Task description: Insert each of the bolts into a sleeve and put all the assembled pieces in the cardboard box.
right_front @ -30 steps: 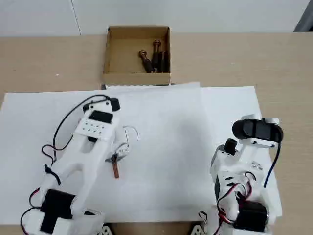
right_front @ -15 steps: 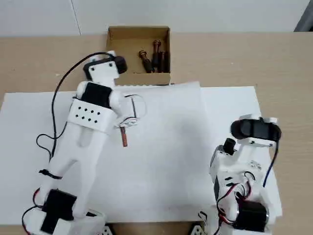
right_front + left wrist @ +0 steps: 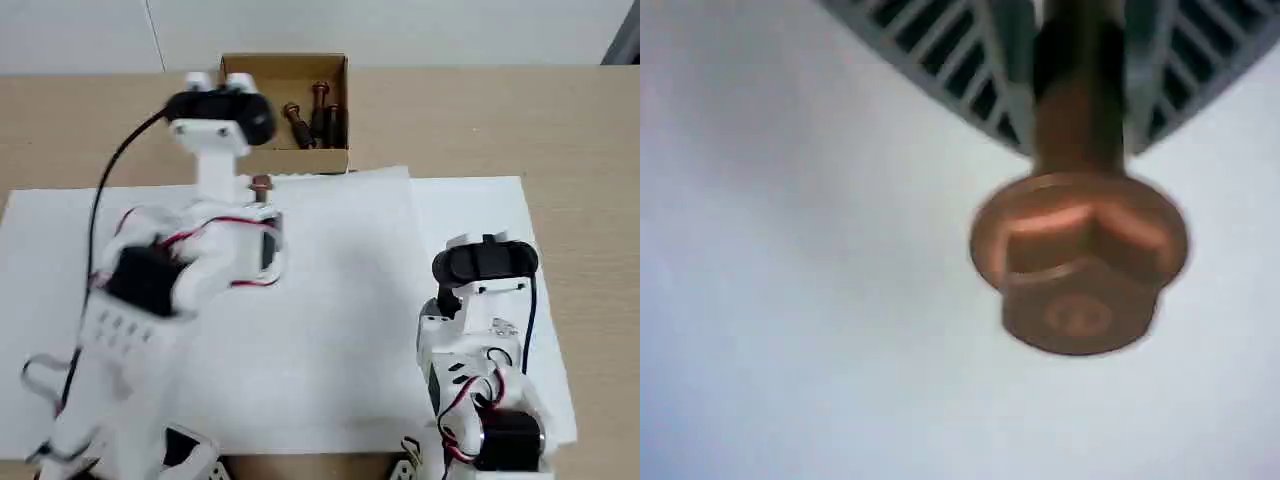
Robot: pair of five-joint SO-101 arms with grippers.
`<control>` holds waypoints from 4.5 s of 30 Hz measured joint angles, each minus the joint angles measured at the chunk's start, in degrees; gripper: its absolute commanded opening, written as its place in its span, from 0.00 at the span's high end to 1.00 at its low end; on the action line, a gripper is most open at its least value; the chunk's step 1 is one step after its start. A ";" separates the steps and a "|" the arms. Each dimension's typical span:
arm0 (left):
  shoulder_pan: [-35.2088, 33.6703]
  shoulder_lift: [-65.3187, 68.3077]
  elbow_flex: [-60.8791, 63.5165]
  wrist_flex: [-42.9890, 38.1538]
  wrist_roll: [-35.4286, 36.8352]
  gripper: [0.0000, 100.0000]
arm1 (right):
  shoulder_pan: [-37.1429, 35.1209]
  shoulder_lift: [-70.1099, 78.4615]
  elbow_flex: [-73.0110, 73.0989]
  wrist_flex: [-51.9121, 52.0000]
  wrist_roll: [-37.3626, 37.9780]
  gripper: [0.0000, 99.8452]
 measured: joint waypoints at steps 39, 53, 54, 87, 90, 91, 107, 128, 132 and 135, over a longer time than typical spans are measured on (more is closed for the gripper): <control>-1.14 -67.52 54.77 -23.56 16.62 1.00 | -39.47 -0.26 21.27 -38.77 12.22 1.00; 6.68 -67.34 59.43 -29.36 17.76 1.00 | -42.46 -0.26 21.89 -42.81 16.44 1.00; 6.68 -67.34 59.43 -29.36 17.76 1.00 | -42.46 -0.26 21.89 -42.81 16.44 1.00; 6.86 -67.34 69.45 -37.89 17.58 1.00 | -39.03 -0.18 21.45 -42.81 16.44 1.00; 6.95 -67.34 70.42 -37.98 17.58 1.00 | -39.03 -0.18 21.45 -42.81 16.44 1.00; 7.03 -67.34 70.77 -38.07 17.58 1.00 | -39.03 -0.18 21.54 -42.81 16.44 1.00; 7.56 -67.87 71.12 -29.36 17.58 1.00 | -39.21 -0.09 21.71 -42.81 16.53 1.00; 7.21 -67.34 70.86 -28.22 13.10 0.80 | -38.77 -0.18 21.45 -42.81 16.62 1.00; 7.30 -67.34 67.52 -28.22 13.10 0.80 | -38.59 -0.18 21.45 -42.81 16.62 1.00; 7.21 -67.34 65.23 -28.22 13.01 0.81 | -38.68 -0.18 21.45 -42.81 16.62 1.00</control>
